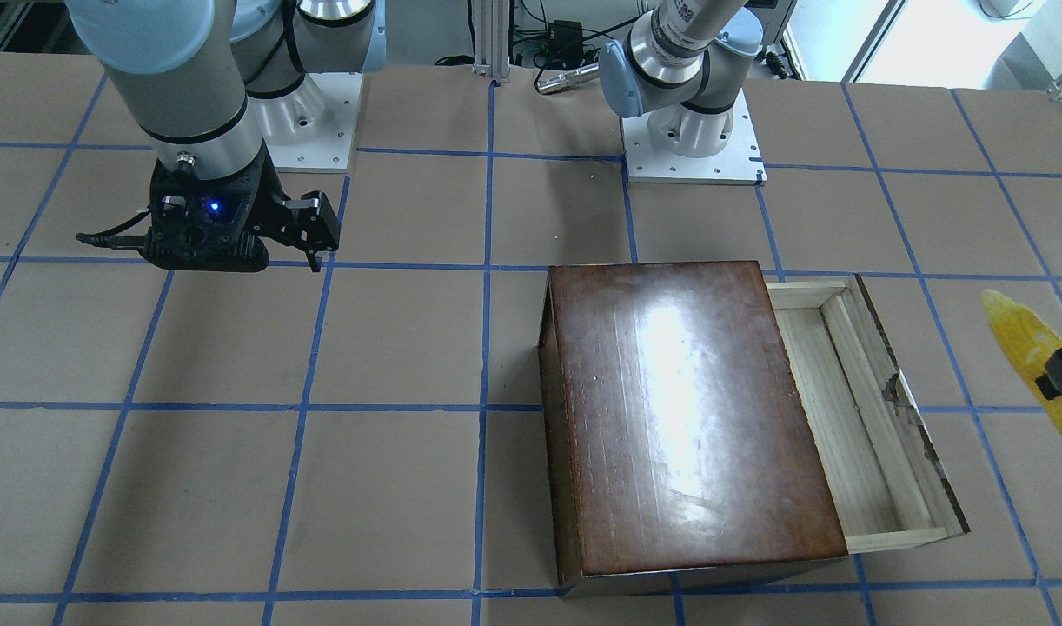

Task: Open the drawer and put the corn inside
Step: 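Lift the corn and carry it over the open drawer with the left gripper, then lower the corn into the drawer and open the left gripper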

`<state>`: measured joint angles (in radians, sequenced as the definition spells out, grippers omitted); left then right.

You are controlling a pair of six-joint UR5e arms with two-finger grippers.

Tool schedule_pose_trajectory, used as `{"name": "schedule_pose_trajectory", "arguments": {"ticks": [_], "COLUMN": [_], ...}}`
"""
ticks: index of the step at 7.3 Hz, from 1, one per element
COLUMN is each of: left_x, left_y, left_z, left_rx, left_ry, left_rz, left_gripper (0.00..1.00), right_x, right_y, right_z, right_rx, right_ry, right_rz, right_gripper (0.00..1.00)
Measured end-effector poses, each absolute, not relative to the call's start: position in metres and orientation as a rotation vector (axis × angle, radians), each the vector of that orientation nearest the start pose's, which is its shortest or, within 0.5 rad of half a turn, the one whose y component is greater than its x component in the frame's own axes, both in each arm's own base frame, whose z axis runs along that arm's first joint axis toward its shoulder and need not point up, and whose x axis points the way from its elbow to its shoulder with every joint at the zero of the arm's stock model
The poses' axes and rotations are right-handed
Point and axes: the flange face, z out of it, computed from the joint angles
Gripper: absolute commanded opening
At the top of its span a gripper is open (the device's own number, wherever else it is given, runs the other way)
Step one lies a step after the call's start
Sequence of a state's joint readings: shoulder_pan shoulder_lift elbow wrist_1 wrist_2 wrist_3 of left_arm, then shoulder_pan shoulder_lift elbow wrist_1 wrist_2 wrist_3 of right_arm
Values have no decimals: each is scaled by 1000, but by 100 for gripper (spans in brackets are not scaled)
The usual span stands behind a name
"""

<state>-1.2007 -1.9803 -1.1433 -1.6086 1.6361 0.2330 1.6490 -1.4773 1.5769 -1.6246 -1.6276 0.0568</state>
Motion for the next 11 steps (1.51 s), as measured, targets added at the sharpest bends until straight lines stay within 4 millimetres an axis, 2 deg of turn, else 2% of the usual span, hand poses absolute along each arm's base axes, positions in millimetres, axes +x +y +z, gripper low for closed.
{"name": "schedule_pose_trajectory", "arguments": {"ticks": [3,7,8,9,10,11], "left_x": [80,55,54,53,54,53], "left_y": [-660,-659,-657,-656,-657,-657], "left_z": [409,371,363,354,347,341], "left_rx": [-206,-161,-152,-139,-123,-113], "left_ry": [3165,3182,3183,3183,3183,3181], "left_rz": [170,265,276,267,240,210], "left_gripper": [0,0,14,33,38,66], "right_x": [168,168,168,168,168,168], "right_y": [-513,-513,-513,-513,-513,-513], "right_z": [443,443,443,443,443,443], "right_rx": [-36,-36,-36,-36,-37,-37], "right_ry": [3201,3202,3202,3203,3203,3203], "right_rz": [66,65,66,66,66,65], "right_gripper": [100,100,100,100,100,100]}}
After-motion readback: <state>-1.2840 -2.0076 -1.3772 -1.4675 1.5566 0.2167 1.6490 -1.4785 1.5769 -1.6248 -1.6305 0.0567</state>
